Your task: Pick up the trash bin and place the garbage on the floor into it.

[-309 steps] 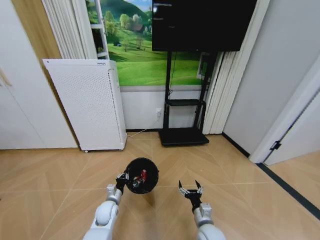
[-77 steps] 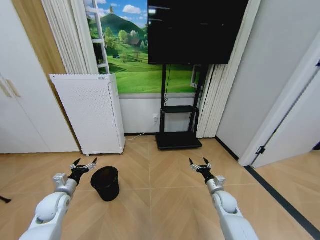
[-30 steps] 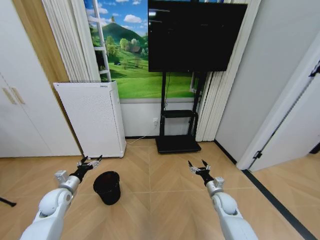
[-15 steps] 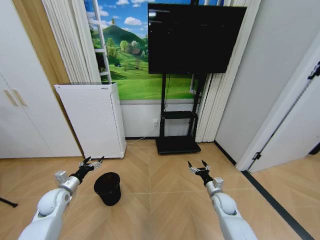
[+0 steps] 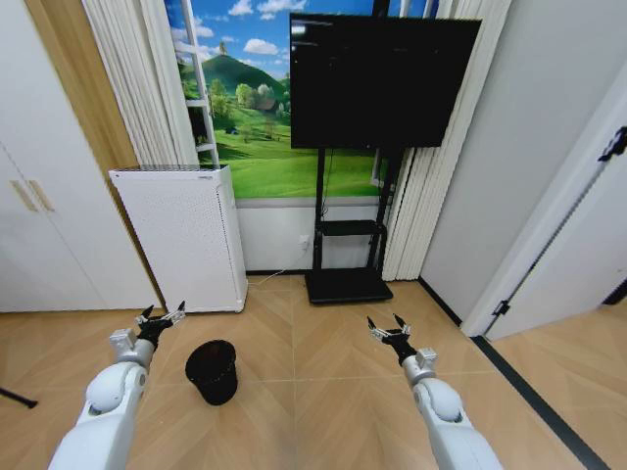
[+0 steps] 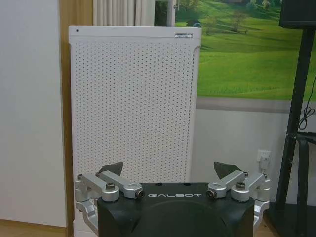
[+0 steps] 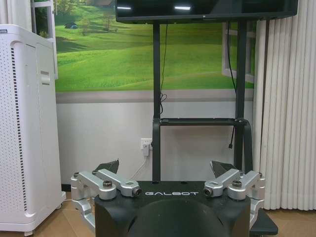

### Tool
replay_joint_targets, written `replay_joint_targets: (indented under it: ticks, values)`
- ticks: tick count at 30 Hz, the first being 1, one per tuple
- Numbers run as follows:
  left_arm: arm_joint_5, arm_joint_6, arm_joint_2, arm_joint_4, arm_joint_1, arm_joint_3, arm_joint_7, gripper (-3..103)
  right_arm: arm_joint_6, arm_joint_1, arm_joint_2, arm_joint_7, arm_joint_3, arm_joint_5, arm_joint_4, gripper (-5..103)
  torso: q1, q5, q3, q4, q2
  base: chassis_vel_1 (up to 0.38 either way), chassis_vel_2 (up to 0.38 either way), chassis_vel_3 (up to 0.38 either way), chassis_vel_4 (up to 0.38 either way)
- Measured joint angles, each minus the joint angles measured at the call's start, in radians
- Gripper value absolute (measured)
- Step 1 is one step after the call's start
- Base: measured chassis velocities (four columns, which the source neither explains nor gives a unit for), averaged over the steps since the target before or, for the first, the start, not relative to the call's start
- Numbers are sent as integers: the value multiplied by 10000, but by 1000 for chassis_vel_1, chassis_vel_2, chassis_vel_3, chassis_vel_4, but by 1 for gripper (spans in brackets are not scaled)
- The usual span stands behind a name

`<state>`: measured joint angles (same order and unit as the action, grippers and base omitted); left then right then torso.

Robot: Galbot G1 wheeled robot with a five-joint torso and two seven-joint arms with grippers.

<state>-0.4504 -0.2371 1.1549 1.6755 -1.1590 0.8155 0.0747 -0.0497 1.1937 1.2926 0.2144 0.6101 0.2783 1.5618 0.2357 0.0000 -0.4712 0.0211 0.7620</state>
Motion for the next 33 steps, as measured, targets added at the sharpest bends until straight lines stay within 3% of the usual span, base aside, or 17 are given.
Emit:
replay_joint_targets:
  ticks: [9, 14, 33]
  values:
    - [33, 18, 2, 14, -148, -9, 199, 100, 0, 83, 29, 0, 44, -31, 58, 100, 174, 0, -227, -1, 402, 0, 0, 0, 0]
    - [140, 268, 11, 201, -271, -63, -97, 100, 47, 323, 132, -122, 71, -67, 249, 100, 252, 0, -332, 0, 584, 0, 0, 0, 0]
    - [1, 278, 20, 681, -613, 32, -131, 100, 132, 1086, 285, -90, 274, -227, 709, 100, 234, 2, -308, 0, 540, 44, -43, -41, 42]
